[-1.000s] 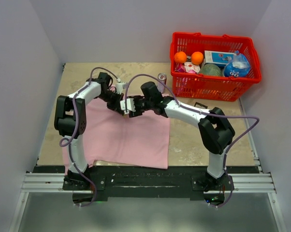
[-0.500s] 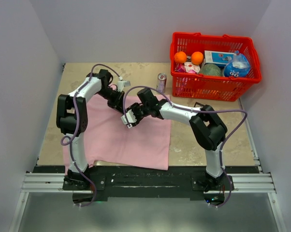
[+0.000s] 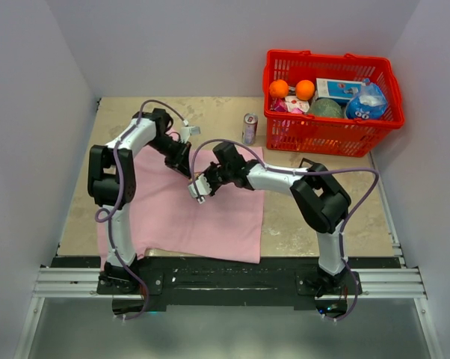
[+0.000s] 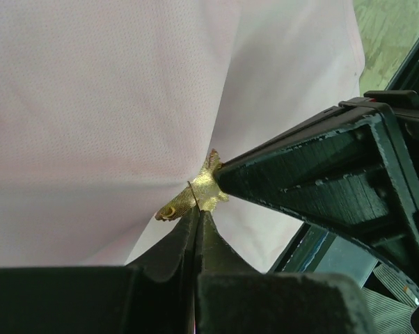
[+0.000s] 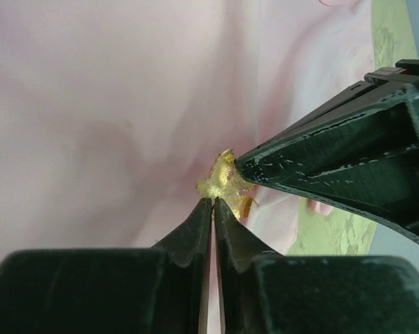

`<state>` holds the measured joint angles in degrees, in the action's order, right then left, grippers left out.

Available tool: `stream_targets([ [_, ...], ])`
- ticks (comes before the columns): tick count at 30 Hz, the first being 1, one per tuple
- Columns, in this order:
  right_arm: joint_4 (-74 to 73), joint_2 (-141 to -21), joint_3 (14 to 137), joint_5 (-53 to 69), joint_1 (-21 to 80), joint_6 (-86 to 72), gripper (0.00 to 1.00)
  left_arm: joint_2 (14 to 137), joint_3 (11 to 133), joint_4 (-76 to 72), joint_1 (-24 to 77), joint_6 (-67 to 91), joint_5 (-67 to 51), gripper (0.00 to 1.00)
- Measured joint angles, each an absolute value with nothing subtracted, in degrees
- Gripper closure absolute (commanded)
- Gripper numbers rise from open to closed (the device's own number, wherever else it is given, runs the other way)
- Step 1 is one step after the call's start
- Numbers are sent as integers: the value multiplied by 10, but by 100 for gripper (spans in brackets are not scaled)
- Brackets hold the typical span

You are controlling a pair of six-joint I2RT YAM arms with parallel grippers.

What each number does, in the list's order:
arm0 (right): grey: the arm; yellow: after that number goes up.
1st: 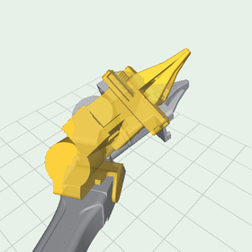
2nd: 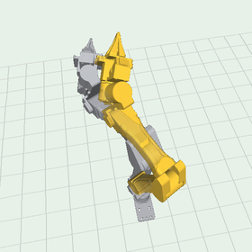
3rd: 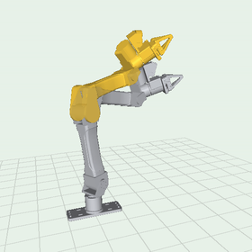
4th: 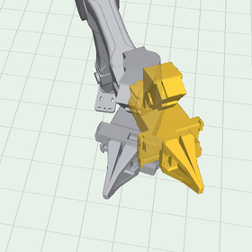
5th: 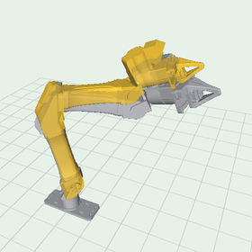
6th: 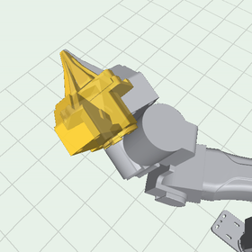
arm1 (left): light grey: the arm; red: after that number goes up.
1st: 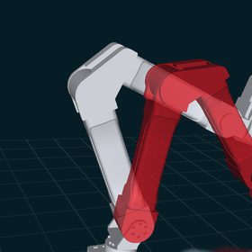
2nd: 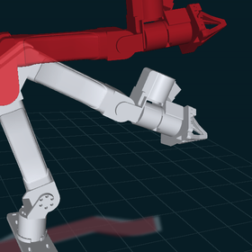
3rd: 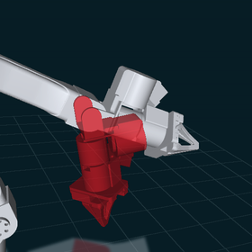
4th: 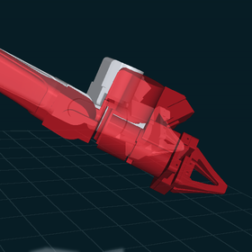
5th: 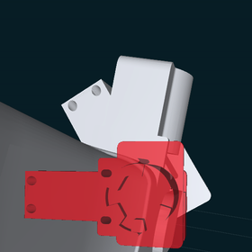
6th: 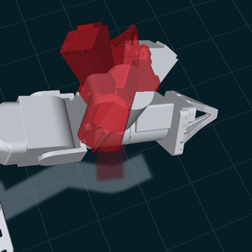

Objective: Remove the brooch from the garment

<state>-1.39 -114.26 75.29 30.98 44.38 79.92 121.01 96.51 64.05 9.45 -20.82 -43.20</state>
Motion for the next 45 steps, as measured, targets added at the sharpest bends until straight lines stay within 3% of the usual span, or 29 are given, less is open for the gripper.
stream_targets([
  [1,-7,-1143,748,310,444,799,98,1210,965,641,94,-208,-433,91],
  [2,1,-1143,743,309,444,796,100,1210,966,642,94,-208,-435,77],
  [3,11,-1143,738,307,444,795,100,1210,966,645,94,-208,-438,72],
  [5,24,-1143,731,306,445,790,100,1210,966,649,94,-208,-442,67],
  [9,33,-1143,721,306,446,785,100,1209,965,644,91,-201,-443,66],
  [13,25,-1143,711,306,446,779,100,1193,943,608,82,-183,-437,69],
  [19,-2,-1143,742,306,440,642,99,1141,844,520,78,-129,-431,88],
  [26,-8,-1153,860,306,416,401,80,1132,794,435,77,-76,-430,98],
  [34,-51,-1242,932,329,394,198,68,1135,790,357,64,-22,-432,100],
  [45,-93,-1264,939,341,390,149,64,1172,764,319,49,25,-442,100],
])
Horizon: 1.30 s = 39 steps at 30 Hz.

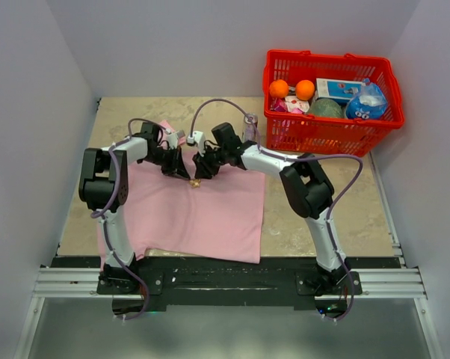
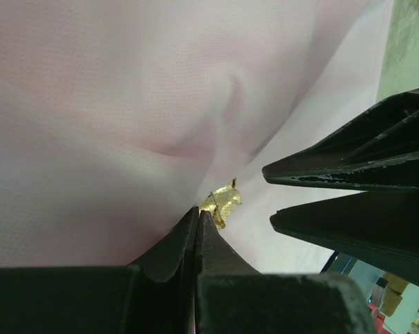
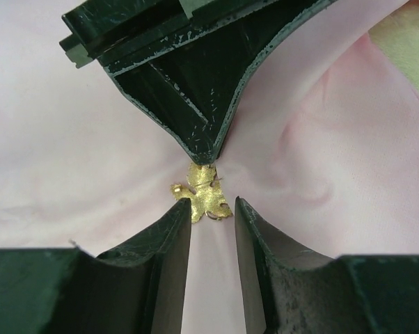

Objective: Remove the brooch from the garment

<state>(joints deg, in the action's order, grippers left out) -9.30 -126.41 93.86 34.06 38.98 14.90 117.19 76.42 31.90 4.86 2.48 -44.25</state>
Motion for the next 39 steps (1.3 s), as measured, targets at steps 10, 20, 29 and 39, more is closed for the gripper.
stream_targets([
  [10,-107,-1295,960,325,390,139,63,1184,762,306,38,30,-442,99],
  [20,-121,-1305,970,303,390,138,63,1185,757,298,38,30,-452,88],
  [29,-124,-1310,988,300,390,126,60,1171,721,273,37,30,-488,87],
  [39,-133,-1332,1002,341,390,114,56,1171,717,267,36,35,-479,91],
])
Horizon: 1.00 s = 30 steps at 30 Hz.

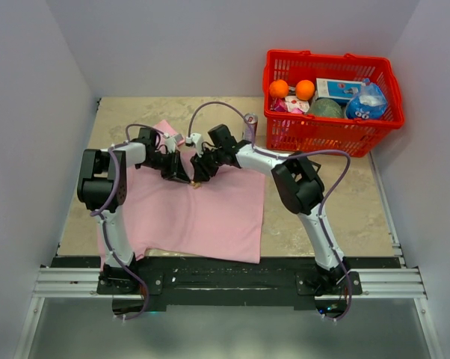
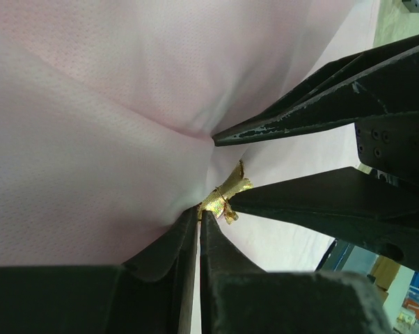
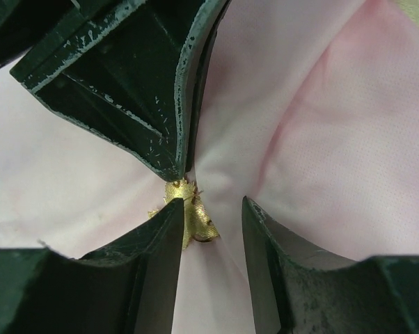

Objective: Remove the brooch from the garment

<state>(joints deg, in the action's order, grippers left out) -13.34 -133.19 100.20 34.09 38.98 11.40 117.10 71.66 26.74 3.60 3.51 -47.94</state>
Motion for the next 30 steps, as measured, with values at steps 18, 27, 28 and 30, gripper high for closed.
stream_targets([
  [18,-146,-1346,1025,354,390,114,57,1171,717,268,34,36,-466,92],
  [27,-160,-1349,1035,338,394,130,59,1171,717,268,34,36,-465,92],
  [28,-163,-1348,1037,335,395,134,59,1171,717,269,34,36,-465,92],
  [30,-169,-1349,1040,329,398,144,59,1171,718,270,34,36,-464,92],
])
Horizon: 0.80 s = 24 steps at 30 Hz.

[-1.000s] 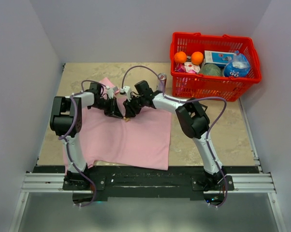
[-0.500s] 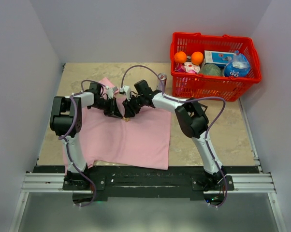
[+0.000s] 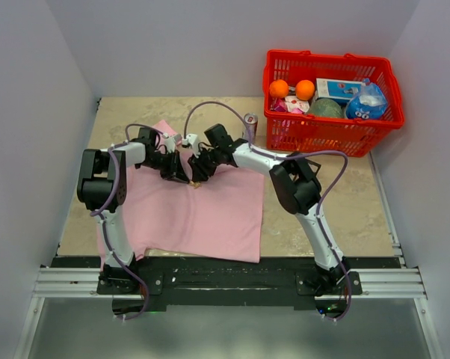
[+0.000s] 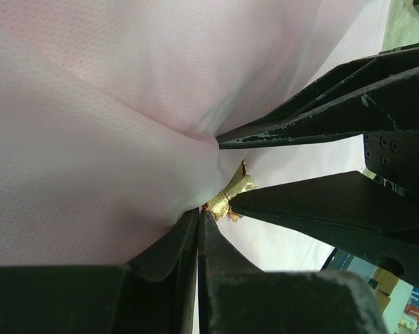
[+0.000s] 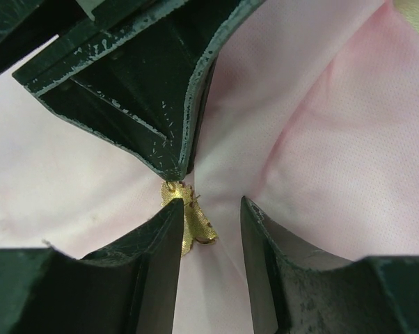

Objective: Remove the brooch from the garment

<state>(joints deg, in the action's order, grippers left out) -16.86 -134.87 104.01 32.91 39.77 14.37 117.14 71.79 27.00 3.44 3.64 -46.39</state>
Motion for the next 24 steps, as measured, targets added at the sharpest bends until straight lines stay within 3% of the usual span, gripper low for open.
stream_targets([
  [17,-193,-1349,1055,269,417,198,61,1171,719,272,34,36,-462,92],
  [24,-215,-1349,1063,287,403,163,52,1171,721,275,34,34,-460,92],
])
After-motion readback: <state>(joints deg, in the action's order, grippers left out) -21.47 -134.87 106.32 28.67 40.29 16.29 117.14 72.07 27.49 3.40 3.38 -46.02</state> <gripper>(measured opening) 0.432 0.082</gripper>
